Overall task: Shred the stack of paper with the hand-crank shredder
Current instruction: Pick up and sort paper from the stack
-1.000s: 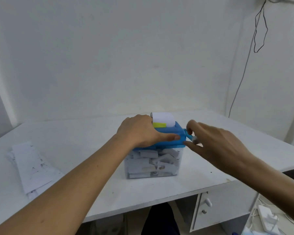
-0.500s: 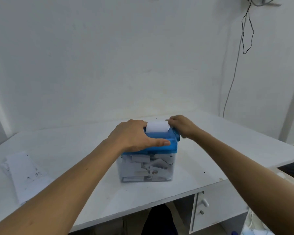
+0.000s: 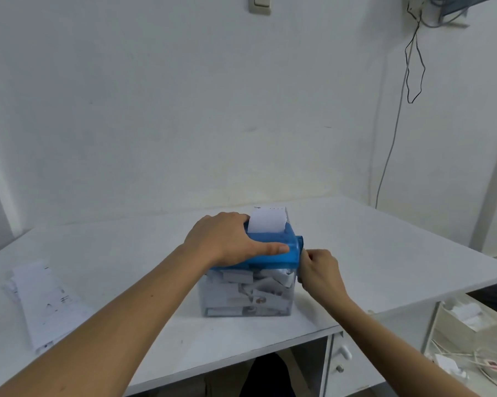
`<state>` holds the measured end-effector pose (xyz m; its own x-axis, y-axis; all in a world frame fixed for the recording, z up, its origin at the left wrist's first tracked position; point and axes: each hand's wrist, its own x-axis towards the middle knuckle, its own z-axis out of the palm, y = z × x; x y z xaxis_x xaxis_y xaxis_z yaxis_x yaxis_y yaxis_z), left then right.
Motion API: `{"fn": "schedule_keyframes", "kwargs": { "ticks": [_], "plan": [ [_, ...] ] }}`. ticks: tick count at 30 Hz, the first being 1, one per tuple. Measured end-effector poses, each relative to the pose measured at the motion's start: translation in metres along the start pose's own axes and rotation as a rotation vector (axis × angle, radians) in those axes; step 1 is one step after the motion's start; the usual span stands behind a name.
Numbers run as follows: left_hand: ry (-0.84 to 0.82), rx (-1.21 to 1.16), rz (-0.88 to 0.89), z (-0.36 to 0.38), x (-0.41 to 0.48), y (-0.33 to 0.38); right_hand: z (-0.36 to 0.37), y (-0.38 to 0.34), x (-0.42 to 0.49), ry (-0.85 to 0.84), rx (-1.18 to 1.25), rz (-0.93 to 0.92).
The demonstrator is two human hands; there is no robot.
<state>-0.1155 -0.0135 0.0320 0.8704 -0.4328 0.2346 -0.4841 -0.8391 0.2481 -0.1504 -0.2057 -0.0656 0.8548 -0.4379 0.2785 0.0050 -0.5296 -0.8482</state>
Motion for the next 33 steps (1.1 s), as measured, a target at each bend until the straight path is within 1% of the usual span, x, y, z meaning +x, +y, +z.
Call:
{"fn": "schedule_keyframes", "kwargs": {
  "ticks": [2, 4, 5, 8, 10, 11, 13, 15, 16, 18, 21, 23, 27, 29, 31, 33],
  "plan": [
    [-0.005, -0.007, -0.011, -0.001, -0.001, 0.002, -0.009, -0.004, -0.014, -0.066, -0.028, 0.016],
    [-0.018, -0.006, -0.011, -0.002, -0.001, 0.004, -0.023, -0.008, -0.029, -0.127, -0.003, 0.035],
    [-0.026, -0.003, -0.007, -0.002, -0.001, 0.004, -0.033, -0.015, -0.036, -0.162, 0.039, 0.031],
    [-0.041, -0.008, 0.004, -0.005, -0.002, 0.005, -0.063, -0.046, -0.048, -0.253, 0.268, 0.01],
    [-0.045, -0.014, 0.015, -0.006, -0.002, 0.006, -0.072, -0.062, -0.044, -0.284, 0.293, -0.036],
    [-0.046, -0.011, 0.017, -0.005, -0.002, 0.006, -0.072, -0.067, -0.041, -0.277, 0.259, -0.066],
    [-0.038, -0.01, 0.028, -0.005, -0.001, 0.005, -0.067, -0.076, -0.029, -0.193, 0.227, -0.115],
    [-0.052, -0.043, 0.04, -0.005, 0.0, 0.003, -0.062, -0.085, -0.011, -0.074, 0.283, -0.098],
    [-0.061, -0.057, 0.048, -0.005, -0.001, 0.002, -0.06, -0.09, 0.0, -0.041, 0.317, -0.077],
    [-0.06, -0.062, 0.057, -0.004, -0.003, 0.001, -0.057, -0.097, 0.019, -0.043, 0.318, -0.029],
    [-0.049, -0.047, 0.064, -0.003, -0.002, -0.001, -0.053, -0.095, 0.041, -0.024, 0.117, -0.034],
    [-0.057, -0.044, 0.073, -0.003, -0.002, 0.0, -0.05, -0.092, 0.05, -0.01, 0.027, -0.059],
    [-0.051, -0.011, 0.084, -0.003, -0.001, 0.0, -0.035, -0.081, 0.056, -0.02, 0.012, -0.018],
    [-0.051, 0.011, 0.098, -0.003, -0.002, 0.001, -0.03, -0.076, 0.055, 0.012, 0.033, -0.015],
    [-0.052, 0.031, 0.114, -0.003, -0.002, 0.002, -0.03, -0.076, 0.055, 0.029, 0.01, -0.013],
    [-0.055, 0.045, 0.126, -0.004, -0.003, 0.002, -0.03, -0.074, 0.057, 0.004, -0.034, 0.01]
  ]
}}
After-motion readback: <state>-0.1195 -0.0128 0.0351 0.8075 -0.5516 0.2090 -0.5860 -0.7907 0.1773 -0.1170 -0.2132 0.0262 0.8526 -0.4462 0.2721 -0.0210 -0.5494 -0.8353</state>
